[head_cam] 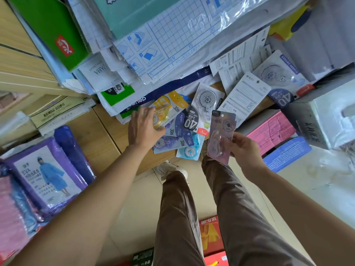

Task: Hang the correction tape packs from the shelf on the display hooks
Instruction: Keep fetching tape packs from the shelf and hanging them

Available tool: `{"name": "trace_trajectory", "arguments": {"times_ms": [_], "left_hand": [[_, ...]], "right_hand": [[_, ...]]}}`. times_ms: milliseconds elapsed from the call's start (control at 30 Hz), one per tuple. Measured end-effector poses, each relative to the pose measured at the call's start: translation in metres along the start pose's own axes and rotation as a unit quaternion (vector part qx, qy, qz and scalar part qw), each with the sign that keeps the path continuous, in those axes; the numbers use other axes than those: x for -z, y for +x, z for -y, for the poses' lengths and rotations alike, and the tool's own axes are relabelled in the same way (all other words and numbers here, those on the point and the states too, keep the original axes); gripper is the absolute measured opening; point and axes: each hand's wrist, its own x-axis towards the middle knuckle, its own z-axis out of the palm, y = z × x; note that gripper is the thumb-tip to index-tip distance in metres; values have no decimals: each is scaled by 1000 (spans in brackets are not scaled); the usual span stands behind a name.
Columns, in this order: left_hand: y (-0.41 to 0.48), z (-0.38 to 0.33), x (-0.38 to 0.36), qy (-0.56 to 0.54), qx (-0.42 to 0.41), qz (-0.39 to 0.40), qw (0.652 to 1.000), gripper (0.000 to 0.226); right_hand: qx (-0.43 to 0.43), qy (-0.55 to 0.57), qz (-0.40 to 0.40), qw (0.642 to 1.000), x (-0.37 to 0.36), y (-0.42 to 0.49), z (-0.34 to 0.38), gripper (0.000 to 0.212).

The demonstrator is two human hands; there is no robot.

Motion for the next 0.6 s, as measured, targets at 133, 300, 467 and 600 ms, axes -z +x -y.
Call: {"name": "trace_trajectory", "arguments": {"times_ms": [133,300,467,600], "left_hand": [[-30,-12,9,-105,26,-33,994,61],[-70,-49,39,-366,170,2,915,56],[-101,-78,80,-608,225,73,758,53],[-123,-90,128,-672,217,98,701,68]], "right_hand": [[11,44,-19,999,-6,-6,15,10],[-92,216,30,972,-16,-23,45,20],[-52,211,40,975,-25,-55,89,18],[33,151,54,986,-27,-96,133,15]]}}
